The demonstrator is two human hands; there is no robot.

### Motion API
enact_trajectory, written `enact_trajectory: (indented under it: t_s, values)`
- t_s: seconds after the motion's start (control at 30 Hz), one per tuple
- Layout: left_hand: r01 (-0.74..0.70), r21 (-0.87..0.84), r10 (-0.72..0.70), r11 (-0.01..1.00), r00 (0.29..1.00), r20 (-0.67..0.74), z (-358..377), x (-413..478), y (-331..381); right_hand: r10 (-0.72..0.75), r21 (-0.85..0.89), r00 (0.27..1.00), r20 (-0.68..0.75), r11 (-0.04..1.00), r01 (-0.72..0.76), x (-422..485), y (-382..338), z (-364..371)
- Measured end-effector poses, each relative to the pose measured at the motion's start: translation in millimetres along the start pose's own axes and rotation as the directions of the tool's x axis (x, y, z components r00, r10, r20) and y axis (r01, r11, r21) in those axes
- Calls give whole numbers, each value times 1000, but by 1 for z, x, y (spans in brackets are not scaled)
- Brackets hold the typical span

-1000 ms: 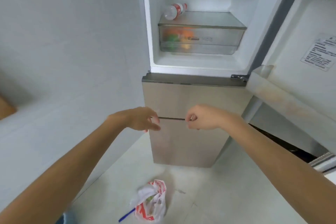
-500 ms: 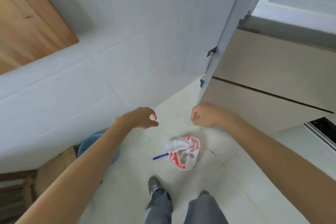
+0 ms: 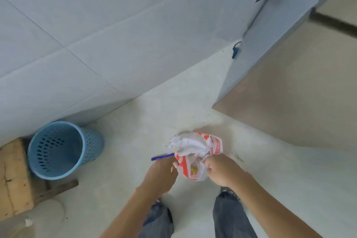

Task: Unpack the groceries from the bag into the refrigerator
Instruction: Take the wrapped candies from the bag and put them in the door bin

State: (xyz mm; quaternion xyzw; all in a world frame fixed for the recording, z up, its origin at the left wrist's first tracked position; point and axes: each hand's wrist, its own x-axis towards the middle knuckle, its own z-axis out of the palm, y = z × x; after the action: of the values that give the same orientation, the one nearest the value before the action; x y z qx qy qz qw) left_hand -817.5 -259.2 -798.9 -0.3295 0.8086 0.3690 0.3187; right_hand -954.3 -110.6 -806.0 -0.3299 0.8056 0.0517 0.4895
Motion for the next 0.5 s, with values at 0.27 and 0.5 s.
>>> enact_trajectory:
  t_s: [0.27,0.5]
  values:
    - [-100,26,95,995,985,144,200,181,-36,22,292,1000,-3,956,-20,164,70,158]
    - [-386,510,252,769,916,313,277,275,-90,-58,239,998,-26,969,62,264,108,252]
